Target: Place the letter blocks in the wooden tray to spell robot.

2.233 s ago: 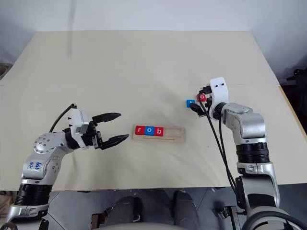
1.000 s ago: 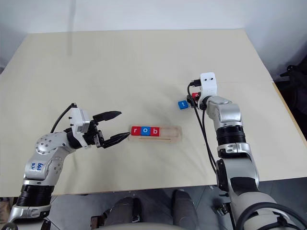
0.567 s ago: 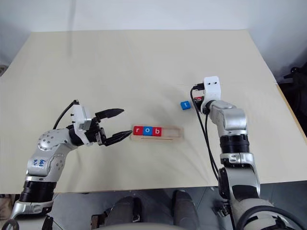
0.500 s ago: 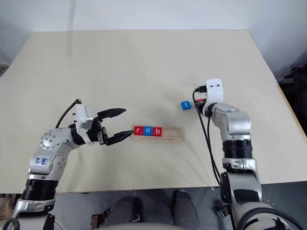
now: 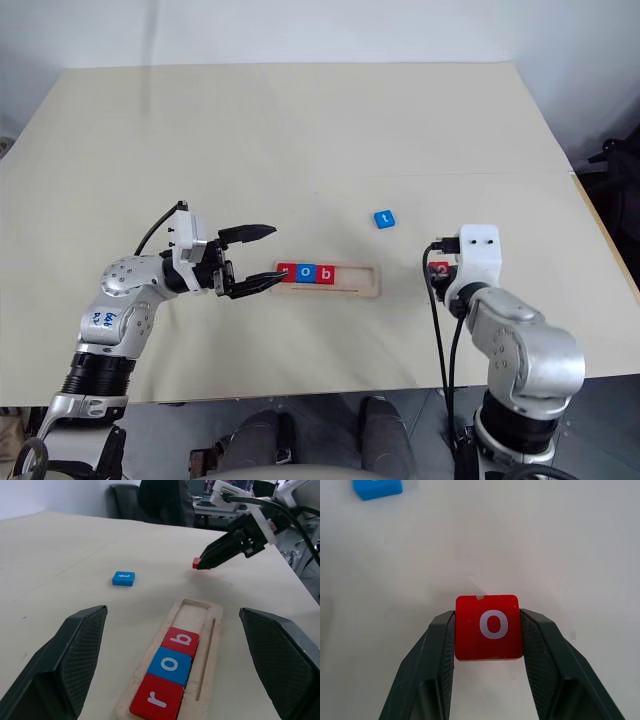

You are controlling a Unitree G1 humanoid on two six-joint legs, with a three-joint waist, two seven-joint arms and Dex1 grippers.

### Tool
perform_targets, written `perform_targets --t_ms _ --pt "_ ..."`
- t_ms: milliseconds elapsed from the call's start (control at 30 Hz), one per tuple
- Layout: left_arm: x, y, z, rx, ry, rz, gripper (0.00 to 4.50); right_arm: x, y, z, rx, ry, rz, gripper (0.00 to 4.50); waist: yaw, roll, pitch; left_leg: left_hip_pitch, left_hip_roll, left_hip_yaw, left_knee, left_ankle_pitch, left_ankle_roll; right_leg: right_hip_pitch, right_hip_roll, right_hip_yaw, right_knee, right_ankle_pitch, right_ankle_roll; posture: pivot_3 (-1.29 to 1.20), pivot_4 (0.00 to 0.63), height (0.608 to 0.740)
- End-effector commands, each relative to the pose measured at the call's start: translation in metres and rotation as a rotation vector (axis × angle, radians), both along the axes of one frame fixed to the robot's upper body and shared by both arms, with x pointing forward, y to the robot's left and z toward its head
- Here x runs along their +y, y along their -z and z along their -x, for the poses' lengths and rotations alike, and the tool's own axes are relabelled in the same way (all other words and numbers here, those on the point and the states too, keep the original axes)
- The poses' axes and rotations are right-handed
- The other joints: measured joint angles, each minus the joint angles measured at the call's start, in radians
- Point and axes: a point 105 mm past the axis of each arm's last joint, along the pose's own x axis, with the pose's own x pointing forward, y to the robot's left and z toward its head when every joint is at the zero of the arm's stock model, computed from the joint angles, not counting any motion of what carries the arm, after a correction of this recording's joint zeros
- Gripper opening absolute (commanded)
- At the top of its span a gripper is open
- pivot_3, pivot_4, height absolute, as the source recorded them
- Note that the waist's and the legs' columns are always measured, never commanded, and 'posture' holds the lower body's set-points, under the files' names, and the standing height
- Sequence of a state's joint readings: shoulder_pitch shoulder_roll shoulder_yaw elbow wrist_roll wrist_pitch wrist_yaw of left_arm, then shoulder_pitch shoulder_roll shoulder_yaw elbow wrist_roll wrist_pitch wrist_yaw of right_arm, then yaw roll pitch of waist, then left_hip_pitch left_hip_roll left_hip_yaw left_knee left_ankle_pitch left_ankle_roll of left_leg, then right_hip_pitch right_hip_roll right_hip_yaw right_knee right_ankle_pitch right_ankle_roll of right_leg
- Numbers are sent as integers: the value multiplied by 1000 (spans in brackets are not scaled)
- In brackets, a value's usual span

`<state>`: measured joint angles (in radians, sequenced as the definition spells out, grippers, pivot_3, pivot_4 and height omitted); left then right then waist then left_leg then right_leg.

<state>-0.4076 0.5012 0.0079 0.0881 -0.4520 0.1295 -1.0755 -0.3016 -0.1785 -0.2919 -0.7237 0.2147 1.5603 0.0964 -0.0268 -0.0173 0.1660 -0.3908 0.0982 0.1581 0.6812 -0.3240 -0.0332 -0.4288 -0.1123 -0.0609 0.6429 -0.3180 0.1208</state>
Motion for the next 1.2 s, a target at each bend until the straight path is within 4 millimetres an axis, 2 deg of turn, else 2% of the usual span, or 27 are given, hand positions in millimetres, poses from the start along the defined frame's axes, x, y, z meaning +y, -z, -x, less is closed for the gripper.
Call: perform_targets --t_ms 33,67,167,267,367,533,633,700,767,933,1100,1200 --pt "-4 -7 0 -40 27 -4 4500 1 -3 5 -19 32 4 1800 0 0 0 0 0 0 0 0 0 0 0 0 0 0 0 0 150 740" --pt "-4 -7 -1 -40 27 -4 4500 0 -3 5 -20 42 2 1800 0 0 0 0 0 0 0 0 0 0 0 0 0 0 0 0 150 740" --pt "-2 -8 -1 -45 26 -7 4500 -2 -6 2 -27 26 -6 2514 0 0 0 0 0 0 0 0 0 0 0 0 0 0 0 0 150 740" --pt "0 -8 -1 -48 24 -10 4500 -5 -15 -1 -48 -69 8 3509 -1 0 0 0 0 0 0 0 0 0 0 0 -1 0 0 0 150 740" --pt "3 -6 3 -45 26 -19 4500 -12 -20 -1 -27 -239 47 4467 -1 0 0 0 0 -1 0 0 1 1 0 0 -1 0 0 0 150 740" --pt "7 -5 12 -41 72 -43 4500 -24 -32 0 -69 -606 197 4467 0 0 0 0 -1 -1 -1 -1 2 2 0 -1 -4 0 0 0 150 740" --pt "7 -6 18 -38 114 -61 4500 -23 -37 1 -150 -835 239 4467 -1 -1 1 0 -1 -1 -1 -1 2 3 0 -1 -6 1 1 0 150 740" --pt "8 -8 22 -35 140 -66 4500 -29 -35 -3 -184 -925 300 4467 -1 -1 1 1 -1 0 -1 -1 2 3 0 -1 -6 1 2 0 150 740" --pt "5 -8 30 -33 187 -89 4500 -39 -24 -8 -128 -1026 337 4467 -1 -2 1 1 0 0 0 -1 2 3 0 -1 -5 1 2 0 150 740" --pt "2 -10 35 -43 211 -101 4500 -48 -10 -19 -41 -1182 373 4467 0 -2 1 2 0 1 1 -1 2 3 0 0 -5 1 3 0 150 740" --pt "1 -12 35 -50 188 -86 4500 -49 -4 -35 -15 -1227 405 4467 0 -1 1 2 0 2 2 0 1 3 0 0 -5 1 3 0 150 740" --pt "1 -11 37 -48 175 -79 4500 -46 -2 -35 0 -1254 358 3835 0 -1 1 2 0 2 2 0 1 3 0 0 -5 1 3 0 150 740"
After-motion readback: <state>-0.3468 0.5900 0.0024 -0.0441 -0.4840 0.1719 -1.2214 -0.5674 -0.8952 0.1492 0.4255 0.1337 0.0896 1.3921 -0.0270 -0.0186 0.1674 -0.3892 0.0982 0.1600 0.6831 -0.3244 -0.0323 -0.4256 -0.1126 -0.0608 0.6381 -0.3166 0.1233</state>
